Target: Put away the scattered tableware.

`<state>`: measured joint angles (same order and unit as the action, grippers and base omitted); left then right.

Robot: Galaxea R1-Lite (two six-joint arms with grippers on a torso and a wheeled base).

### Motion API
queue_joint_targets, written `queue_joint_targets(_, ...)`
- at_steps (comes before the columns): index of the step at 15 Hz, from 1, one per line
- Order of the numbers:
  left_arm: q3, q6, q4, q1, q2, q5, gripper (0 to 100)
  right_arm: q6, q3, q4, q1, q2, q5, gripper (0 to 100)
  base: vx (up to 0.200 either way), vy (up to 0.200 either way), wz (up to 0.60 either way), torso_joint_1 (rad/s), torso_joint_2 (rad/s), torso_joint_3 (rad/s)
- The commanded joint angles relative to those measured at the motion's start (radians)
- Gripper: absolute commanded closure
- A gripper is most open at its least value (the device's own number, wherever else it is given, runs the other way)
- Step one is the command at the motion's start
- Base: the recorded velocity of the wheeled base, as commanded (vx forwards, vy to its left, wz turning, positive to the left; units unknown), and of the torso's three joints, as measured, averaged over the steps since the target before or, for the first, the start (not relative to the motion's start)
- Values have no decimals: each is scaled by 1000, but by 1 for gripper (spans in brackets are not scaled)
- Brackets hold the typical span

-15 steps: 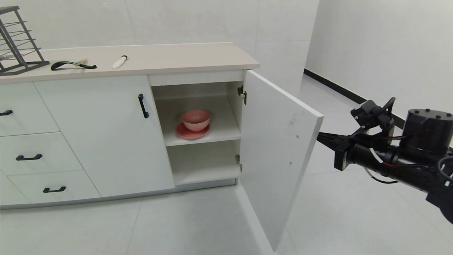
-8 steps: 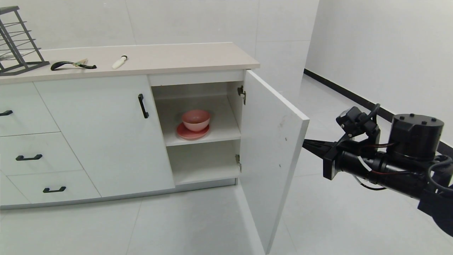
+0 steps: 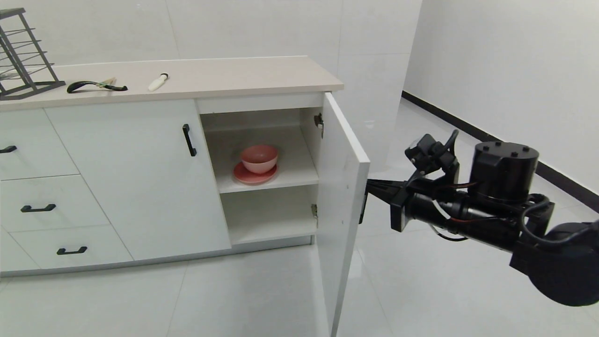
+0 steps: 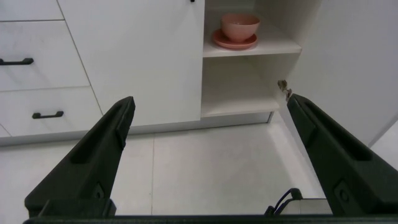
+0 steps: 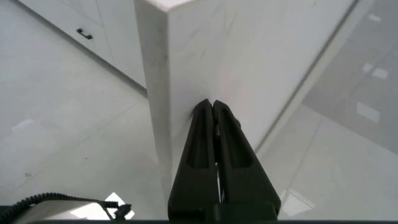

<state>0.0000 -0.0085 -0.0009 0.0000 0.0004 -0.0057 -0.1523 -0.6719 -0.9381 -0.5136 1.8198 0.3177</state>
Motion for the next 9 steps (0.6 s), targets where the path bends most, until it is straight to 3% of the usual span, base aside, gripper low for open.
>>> queue_joint_targets(1,0,-1,1,0,0,0,0,11,-54,-1,-48,64,0,100,0,0,0,0,0,0)
queue_joint_targets(9,0,-1,1,0,0,0,0,17,-152,-53,-103,144,3,100,0,0,0,0,0,0)
